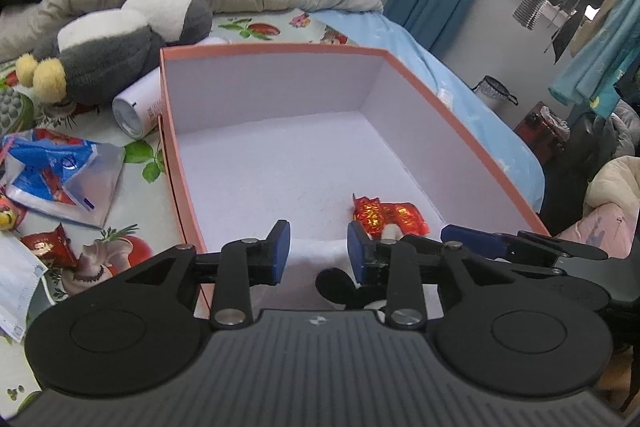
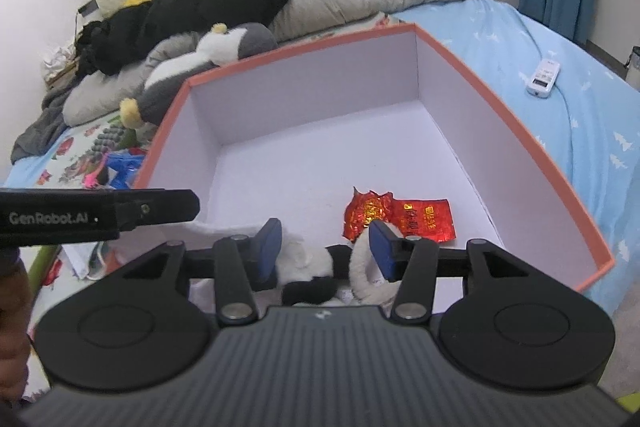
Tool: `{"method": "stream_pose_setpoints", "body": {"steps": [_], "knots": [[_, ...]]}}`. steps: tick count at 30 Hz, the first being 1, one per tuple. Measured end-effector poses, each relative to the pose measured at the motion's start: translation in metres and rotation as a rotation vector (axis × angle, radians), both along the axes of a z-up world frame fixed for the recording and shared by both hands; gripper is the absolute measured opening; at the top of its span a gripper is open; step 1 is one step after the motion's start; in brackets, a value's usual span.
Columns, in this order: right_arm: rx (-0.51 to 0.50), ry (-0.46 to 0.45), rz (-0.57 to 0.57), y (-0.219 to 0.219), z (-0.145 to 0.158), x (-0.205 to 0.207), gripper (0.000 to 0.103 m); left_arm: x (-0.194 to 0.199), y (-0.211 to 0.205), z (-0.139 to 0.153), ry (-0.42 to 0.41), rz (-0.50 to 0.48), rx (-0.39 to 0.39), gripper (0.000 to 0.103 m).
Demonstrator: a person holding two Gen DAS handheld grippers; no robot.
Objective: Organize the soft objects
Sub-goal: 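Open both grippers to drop the tissue and fluffy ring into the box, then withdraw both open grippers from the box back over the bed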
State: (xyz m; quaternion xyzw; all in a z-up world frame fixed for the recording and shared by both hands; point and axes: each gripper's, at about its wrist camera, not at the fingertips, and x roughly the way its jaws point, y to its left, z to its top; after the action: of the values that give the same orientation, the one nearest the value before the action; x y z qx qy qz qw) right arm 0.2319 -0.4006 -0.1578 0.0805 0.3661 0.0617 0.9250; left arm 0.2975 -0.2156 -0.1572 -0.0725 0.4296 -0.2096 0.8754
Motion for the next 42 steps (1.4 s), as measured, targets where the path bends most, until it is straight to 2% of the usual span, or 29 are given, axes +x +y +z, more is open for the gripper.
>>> {"method": "stream_pose_setpoints", "body": {"steps": [7,16,24,38,42], "knots": [[0.021,-0.054,0.010,0.008,0.022,-0.029,0.051,-0.034,0.006,0.027,-0.064,-0.007,0.004,0.037],[0.016,-0.117,0.033,0.026,0.051,-0.073,0.051,-0.097,0.022,0.060,-0.124,-0.006,-0.002,0.037],[0.019,-0.142,0.060,0.040,0.069,-0.113,0.051,-0.147,0.042,0.089,-0.184,0.017,-0.008,0.037],[0.028,-0.144,0.136,0.068,0.077,-0.159,0.051,-0.234,0.078,0.107,-0.228,0.103,0.009,0.037],[0.034,-0.146,0.163,0.073,0.077,-0.167,0.051,-0.255,0.088,0.108,-0.251,0.145,0.048,0.037]]}}
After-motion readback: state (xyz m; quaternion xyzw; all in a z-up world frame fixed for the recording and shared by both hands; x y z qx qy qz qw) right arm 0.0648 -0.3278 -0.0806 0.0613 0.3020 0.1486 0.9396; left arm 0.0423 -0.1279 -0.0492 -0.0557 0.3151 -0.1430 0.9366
